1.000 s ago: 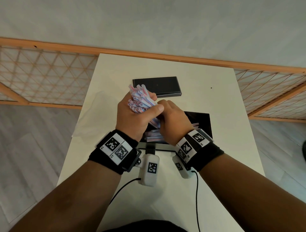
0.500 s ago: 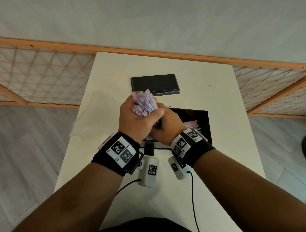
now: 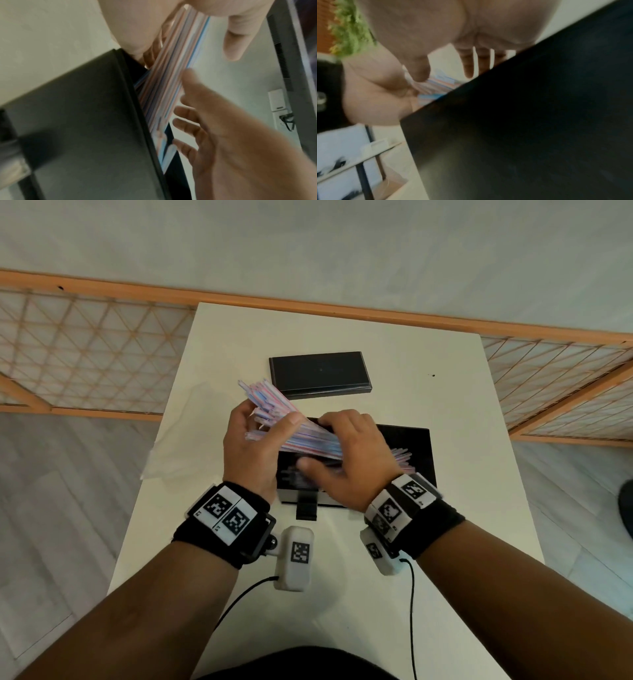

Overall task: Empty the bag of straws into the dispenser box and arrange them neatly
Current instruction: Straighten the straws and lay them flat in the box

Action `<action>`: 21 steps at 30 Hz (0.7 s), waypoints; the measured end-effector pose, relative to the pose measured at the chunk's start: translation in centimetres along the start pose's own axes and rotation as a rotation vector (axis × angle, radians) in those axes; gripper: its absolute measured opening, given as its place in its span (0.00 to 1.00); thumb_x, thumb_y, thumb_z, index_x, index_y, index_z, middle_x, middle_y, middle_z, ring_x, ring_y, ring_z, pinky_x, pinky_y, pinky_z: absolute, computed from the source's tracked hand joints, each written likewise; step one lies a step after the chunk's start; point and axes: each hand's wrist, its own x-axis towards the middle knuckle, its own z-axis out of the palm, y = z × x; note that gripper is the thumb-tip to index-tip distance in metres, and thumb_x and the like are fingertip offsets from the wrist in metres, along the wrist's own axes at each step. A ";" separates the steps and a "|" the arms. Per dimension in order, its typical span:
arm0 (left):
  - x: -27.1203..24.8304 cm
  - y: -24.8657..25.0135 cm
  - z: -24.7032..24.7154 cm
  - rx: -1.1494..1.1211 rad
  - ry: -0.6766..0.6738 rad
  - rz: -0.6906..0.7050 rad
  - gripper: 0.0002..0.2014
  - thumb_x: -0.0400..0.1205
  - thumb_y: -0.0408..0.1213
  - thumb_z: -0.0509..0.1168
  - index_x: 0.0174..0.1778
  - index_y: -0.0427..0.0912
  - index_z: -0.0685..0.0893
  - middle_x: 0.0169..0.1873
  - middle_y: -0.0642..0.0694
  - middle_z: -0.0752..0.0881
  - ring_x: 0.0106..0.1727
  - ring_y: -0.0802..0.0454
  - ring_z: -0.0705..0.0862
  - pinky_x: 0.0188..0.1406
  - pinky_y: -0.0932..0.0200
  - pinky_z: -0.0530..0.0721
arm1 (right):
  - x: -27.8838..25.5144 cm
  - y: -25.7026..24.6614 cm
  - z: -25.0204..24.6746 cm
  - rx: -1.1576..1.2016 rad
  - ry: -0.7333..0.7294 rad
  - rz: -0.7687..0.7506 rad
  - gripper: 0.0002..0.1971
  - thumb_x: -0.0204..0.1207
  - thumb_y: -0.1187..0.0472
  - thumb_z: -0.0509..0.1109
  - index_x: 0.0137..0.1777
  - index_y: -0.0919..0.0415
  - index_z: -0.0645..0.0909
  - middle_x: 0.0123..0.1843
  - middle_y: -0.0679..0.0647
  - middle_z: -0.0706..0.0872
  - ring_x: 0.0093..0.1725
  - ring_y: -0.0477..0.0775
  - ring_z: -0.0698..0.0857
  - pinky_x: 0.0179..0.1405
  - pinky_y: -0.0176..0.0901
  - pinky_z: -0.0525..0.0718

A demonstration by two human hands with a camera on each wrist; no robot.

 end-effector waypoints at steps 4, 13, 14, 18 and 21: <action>0.2 -0.3 0.0 0.005 0.073 -0.072 0.31 0.71 0.35 0.80 0.69 0.33 0.80 0.51 0.39 0.90 0.49 0.43 0.93 0.47 0.49 0.91 | -2.0 3.3 -1.5 0.113 0.030 0.118 0.34 0.69 0.28 0.61 0.61 0.57 0.78 0.54 0.51 0.82 0.55 0.53 0.80 0.54 0.47 0.80; 0.6 -0.3 1.1 0.182 0.180 -0.128 0.20 0.81 0.56 0.73 0.56 0.42 0.83 0.49 0.42 0.91 0.48 0.44 0.94 0.51 0.44 0.93 | -0.8 3.7 0.3 -0.164 -0.326 0.195 0.44 0.69 0.22 0.52 0.78 0.50 0.63 0.64 0.56 0.74 0.64 0.63 0.77 0.67 0.58 0.78; 0.5 -0.2 1.1 0.166 0.203 -0.122 0.21 0.82 0.55 0.72 0.58 0.41 0.83 0.49 0.42 0.91 0.50 0.45 0.93 0.51 0.47 0.93 | -0.4 3.4 0.4 -0.171 -0.328 0.194 0.40 0.72 0.24 0.55 0.76 0.51 0.65 0.62 0.56 0.75 0.62 0.62 0.78 0.66 0.56 0.78; 0.5 -0.1 0.5 0.086 0.251 -0.093 0.28 0.80 0.58 0.71 0.62 0.35 0.83 0.53 0.40 0.90 0.54 0.46 0.92 0.54 0.51 0.90 | 0.2 3.0 0.6 -0.185 -0.328 0.175 0.35 0.72 0.26 0.57 0.69 0.50 0.70 0.58 0.54 0.76 0.59 0.61 0.79 0.60 0.56 0.80; 0.7 -0.3 0.1 0.215 0.242 -0.077 0.23 0.87 0.56 0.64 0.56 0.35 0.83 0.44 0.46 0.87 0.48 0.52 0.90 0.49 0.62 0.86 | 0.3 2.2 0.7 -0.164 -0.291 0.121 0.38 0.68 0.24 0.51 0.68 0.50 0.72 0.56 0.51 0.77 0.58 0.57 0.78 0.60 0.56 0.77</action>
